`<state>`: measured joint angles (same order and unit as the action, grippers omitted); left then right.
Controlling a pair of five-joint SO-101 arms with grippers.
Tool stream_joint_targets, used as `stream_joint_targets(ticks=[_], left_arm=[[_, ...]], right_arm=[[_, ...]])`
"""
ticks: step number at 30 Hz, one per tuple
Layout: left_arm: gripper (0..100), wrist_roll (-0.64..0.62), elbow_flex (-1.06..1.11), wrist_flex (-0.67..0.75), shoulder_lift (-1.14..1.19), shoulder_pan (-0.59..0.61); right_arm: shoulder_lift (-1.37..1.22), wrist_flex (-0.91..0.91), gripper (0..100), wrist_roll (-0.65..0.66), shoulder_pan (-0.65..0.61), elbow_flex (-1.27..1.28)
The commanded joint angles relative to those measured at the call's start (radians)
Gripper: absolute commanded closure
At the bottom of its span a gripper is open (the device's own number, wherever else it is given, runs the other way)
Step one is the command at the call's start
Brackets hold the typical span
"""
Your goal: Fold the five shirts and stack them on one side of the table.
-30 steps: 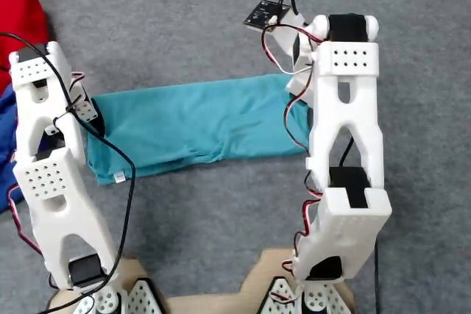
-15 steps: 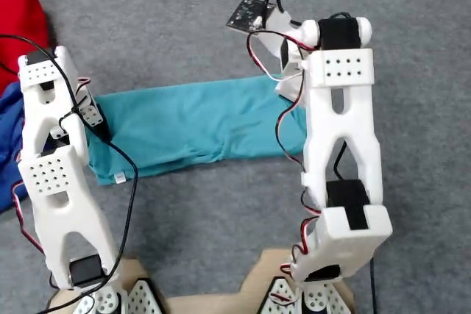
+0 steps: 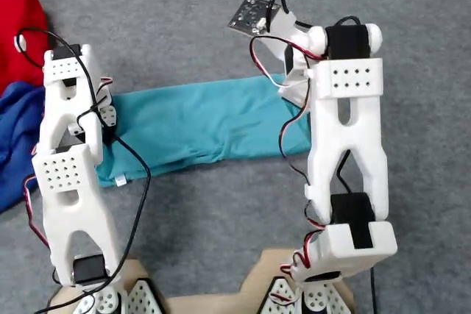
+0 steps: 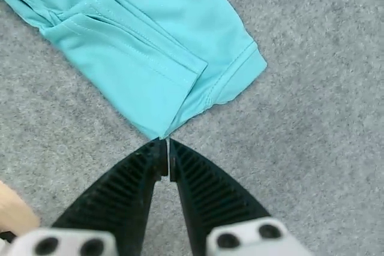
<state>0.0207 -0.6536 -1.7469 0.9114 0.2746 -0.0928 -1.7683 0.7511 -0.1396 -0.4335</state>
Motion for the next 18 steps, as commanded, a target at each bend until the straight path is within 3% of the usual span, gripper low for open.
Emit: stream_joint_targets(ticks=[1,12,18], left_arm=[[98,-0.008,0.005,-0.014,-0.035,-0.012],[98,0.035,0.003,-0.014,-0.288,-0.132],[98,0.035,-0.005,-0.014,-0.312,-0.253]], right_arm=[[0.065,-0.014,97.6,-0.011,-0.002,0.015],[0.09,0.014,97.6,-0.04,0.005,0.047],[0.082,0.109,97.6,-0.146,0.136,0.051]])
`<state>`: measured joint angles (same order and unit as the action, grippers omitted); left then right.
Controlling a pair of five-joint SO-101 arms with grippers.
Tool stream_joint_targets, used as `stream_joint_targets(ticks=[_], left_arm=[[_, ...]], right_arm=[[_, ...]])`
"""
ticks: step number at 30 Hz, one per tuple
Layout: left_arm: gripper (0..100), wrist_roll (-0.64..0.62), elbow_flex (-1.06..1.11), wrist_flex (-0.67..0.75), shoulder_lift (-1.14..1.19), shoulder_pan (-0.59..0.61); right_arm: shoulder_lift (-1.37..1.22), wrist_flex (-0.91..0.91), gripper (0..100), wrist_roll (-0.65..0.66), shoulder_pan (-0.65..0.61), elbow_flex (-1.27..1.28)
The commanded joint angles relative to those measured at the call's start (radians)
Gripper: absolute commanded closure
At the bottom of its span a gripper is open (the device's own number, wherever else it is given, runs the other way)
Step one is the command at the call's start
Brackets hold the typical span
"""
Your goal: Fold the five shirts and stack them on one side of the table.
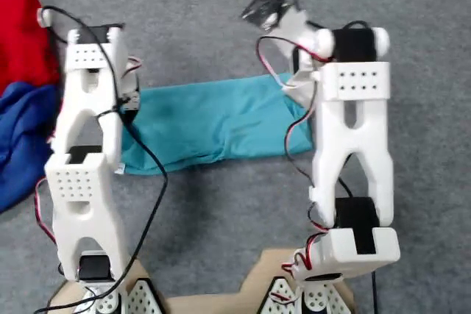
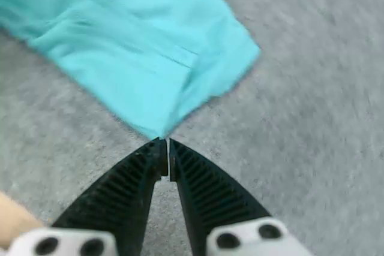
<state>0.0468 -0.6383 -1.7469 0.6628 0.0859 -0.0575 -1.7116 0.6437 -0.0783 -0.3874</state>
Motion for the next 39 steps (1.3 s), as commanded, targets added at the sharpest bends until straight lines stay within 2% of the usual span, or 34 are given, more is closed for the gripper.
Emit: stream_joint_targets(ticks=[1,6,9,16,23,32,39], left_arm=[[98,0.009,-0.023,-0.014,-0.064,-0.089],[98,-0.021,-0.075,-0.012,-0.054,-0.216],[98,-0.035,-0.117,-0.012,-0.053,-0.279],[98,-0.035,-0.186,-0.012,-0.053,-0.4],[98,-0.114,-0.33,-0.012,-0.053,-0.503],[98,-0.127,-0.436,-0.009,-0.051,-0.588],[98,-0.127,-0.448,0.12,-0.051,-0.644]], right_arm=[[0.047,0.072,97.6,-0.043,0.108,0.013],[0.047,0.264,97.6,-0.057,0.249,0.194],[0.047,0.468,97.6,-0.155,0.318,0.367],[0.047,0.91,97.6,-0.273,0.338,0.676],[0.038,1.169,97.6,-0.339,0.363,0.805],[-0.104,1.275,97.9,-0.422,0.49,0.756],[-0.197,1.224,97.9,-0.494,0.49,0.656]])
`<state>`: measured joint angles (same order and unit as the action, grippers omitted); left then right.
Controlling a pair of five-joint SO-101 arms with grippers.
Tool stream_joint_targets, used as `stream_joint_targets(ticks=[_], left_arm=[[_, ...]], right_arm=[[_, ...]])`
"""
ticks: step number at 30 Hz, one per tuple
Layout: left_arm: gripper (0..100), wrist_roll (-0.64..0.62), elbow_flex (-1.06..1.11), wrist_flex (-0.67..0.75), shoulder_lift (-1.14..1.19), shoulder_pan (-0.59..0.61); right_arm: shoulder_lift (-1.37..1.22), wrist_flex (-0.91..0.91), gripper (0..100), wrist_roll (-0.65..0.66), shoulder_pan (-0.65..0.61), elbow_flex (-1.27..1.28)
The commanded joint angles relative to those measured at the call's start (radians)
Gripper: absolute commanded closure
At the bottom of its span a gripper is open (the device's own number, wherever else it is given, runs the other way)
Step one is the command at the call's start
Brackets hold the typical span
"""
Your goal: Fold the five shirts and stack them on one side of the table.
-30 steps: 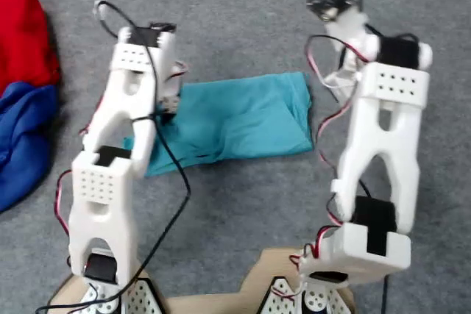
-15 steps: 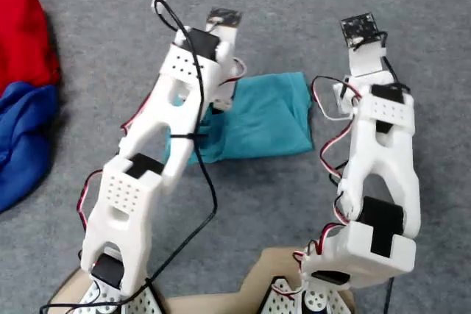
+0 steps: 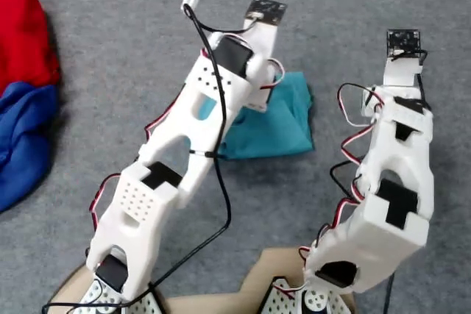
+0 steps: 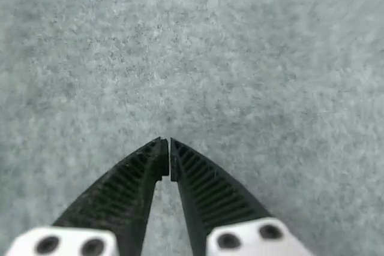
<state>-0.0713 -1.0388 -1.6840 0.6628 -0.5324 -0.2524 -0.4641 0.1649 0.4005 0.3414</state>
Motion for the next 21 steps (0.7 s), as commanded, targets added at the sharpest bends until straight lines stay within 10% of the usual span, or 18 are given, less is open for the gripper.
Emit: stream_joint_targets(ticks=[1,21], left_arm=[[98,-0.009,-0.048,0.069,-0.051,-0.034],[98,-0.014,-0.094,0.273,0.122,-0.117]], right_arm=[[-0.007,-0.032,97.9,-0.015,0.015,-0.082],[-0.01,-0.032,97.9,-0.014,0.03,-0.093]])
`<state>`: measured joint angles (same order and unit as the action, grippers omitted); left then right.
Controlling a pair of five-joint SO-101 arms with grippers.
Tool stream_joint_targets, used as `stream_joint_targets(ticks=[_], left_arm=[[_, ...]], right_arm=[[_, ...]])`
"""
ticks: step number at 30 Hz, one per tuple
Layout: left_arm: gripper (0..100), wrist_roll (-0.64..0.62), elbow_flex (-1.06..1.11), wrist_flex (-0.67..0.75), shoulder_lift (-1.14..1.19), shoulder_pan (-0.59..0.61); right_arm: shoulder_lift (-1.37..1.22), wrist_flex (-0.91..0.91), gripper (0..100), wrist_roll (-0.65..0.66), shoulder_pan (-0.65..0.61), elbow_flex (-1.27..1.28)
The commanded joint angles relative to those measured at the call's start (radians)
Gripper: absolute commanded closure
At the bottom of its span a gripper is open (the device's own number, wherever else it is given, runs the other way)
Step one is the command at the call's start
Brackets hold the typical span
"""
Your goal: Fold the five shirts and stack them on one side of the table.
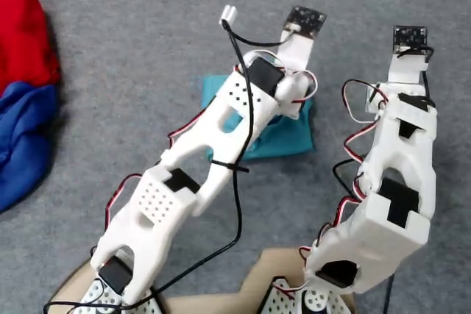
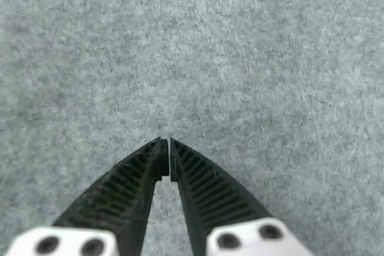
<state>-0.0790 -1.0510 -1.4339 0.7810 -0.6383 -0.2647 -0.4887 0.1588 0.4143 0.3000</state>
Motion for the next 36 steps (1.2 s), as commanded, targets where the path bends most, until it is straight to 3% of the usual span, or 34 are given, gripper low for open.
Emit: stream_joint_targets(ticks=[1,10,26,32,36], left_arm=[[98,-0.008,-0.103,0.025,0.018,-0.011],[98,-0.026,-0.284,0.044,0.128,-0.06],[98,-0.035,-0.292,0.066,0.17,-0.069],[80,-0.086,-0.296,0.034,0.162,-0.038],[79,-0.112,-0.31,0.031,0.16,0.025]], right_arm=[[0.002,-0.008,97.9,-0.008,0.016,-0.051],[0.002,-0.008,97.9,-0.008,0.016,-0.051],[0.002,-0.008,97.9,-0.008,0.016,-0.051],[0.002,-0.008,97.9,-0.006,0.015,-0.05],[0.002,-0.008,97.9,-0.003,0.012,-0.05]])
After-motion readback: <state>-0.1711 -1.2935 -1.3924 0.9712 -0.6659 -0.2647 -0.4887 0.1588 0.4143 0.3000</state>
